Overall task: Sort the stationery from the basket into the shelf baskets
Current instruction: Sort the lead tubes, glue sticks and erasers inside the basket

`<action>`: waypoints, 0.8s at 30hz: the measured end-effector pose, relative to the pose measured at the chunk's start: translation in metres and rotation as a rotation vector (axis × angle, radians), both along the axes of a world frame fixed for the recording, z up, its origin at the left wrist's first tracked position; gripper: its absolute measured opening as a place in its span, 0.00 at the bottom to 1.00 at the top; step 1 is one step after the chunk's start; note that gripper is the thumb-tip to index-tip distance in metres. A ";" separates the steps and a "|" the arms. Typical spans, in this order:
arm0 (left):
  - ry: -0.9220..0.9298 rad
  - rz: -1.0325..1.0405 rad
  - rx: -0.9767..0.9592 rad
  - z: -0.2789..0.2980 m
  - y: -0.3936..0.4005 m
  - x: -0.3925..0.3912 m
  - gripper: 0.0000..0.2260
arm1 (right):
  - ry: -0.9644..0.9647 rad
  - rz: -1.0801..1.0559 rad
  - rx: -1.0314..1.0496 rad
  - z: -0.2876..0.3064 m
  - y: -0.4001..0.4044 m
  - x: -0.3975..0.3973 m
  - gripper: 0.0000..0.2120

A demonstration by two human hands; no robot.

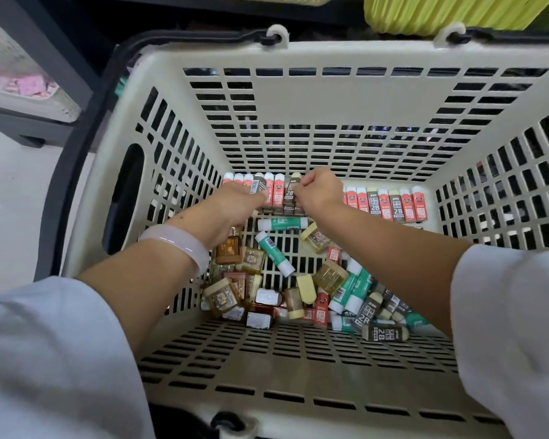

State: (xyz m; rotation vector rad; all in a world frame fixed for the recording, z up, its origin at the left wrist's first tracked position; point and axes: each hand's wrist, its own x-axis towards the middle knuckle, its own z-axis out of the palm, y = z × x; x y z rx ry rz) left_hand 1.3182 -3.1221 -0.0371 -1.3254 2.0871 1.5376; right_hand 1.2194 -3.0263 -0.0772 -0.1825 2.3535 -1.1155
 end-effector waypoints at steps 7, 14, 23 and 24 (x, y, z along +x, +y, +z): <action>0.141 0.094 0.009 0.002 0.000 -0.002 0.07 | 0.028 0.153 0.042 -0.004 0.001 0.003 0.09; 0.255 0.272 0.249 0.007 -0.001 -0.003 0.06 | -0.128 0.207 -0.214 0.019 0.013 0.008 0.11; 0.139 0.056 0.159 0.010 0.001 -0.003 0.06 | -0.580 -0.109 -0.580 0.029 0.025 0.002 0.03; 0.122 0.015 0.168 0.011 0.003 -0.003 0.06 | -0.584 -0.151 -0.588 0.028 0.026 0.000 0.03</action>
